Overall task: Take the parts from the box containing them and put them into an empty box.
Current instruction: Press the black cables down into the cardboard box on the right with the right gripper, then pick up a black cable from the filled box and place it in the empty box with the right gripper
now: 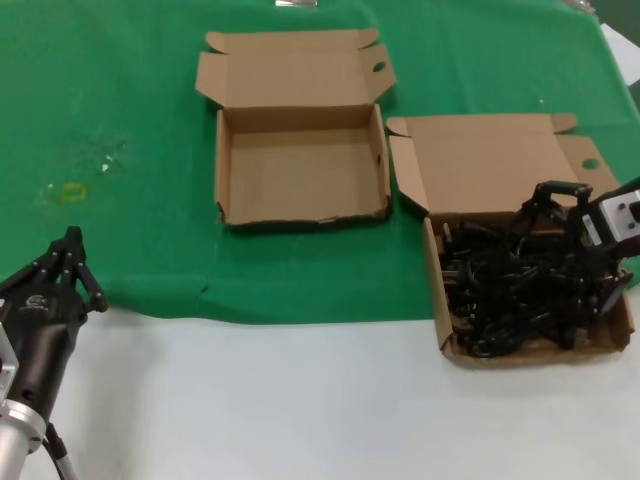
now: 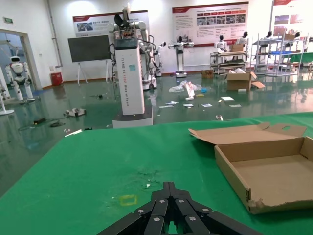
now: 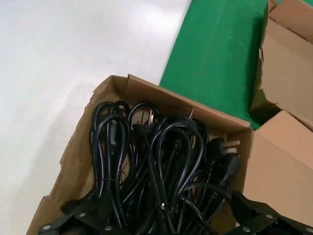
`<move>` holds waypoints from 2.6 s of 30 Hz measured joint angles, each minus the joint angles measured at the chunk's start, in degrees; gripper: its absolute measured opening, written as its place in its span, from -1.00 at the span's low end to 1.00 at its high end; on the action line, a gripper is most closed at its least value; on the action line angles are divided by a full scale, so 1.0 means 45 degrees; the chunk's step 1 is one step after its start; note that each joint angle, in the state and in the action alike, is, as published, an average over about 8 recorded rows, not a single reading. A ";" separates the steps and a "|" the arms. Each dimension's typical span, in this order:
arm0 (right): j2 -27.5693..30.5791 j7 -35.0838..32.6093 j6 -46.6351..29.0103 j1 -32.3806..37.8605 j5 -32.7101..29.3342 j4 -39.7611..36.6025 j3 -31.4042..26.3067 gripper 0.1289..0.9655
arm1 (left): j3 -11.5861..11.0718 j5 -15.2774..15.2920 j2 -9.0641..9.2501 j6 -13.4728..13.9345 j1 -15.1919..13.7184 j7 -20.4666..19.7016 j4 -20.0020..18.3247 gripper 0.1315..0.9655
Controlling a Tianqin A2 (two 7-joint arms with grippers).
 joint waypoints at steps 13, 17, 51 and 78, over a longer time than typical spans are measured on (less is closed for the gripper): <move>0.0007 0.0289 -0.0061 0.0035 -0.0320 0.0005 0.0060 0.48 | 0.0000 0.0000 0.0000 0.0000 0.0000 0.0000 0.0000 -0.97; -0.0011 0.0390 -0.0063 -0.0001 -0.0353 0.0074 0.0094 0.33 | 0.0000 0.0000 0.0000 0.0000 0.0000 0.0000 0.0000 -0.97; 0.0735 0.1922 -0.0437 -0.0793 -0.0064 0.2030 0.0645 -0.82 | 0.0000 0.0001 0.0000 0.0000 0.0000 -0.0007 0.0000 -0.97; 0.0473 0.3828 -0.1211 0.1013 -0.0174 0.3792 0.0899 -0.84 | 0.0000 0.0004 0.0000 0.0000 0.0000 -0.0005 0.0000 -0.97</move>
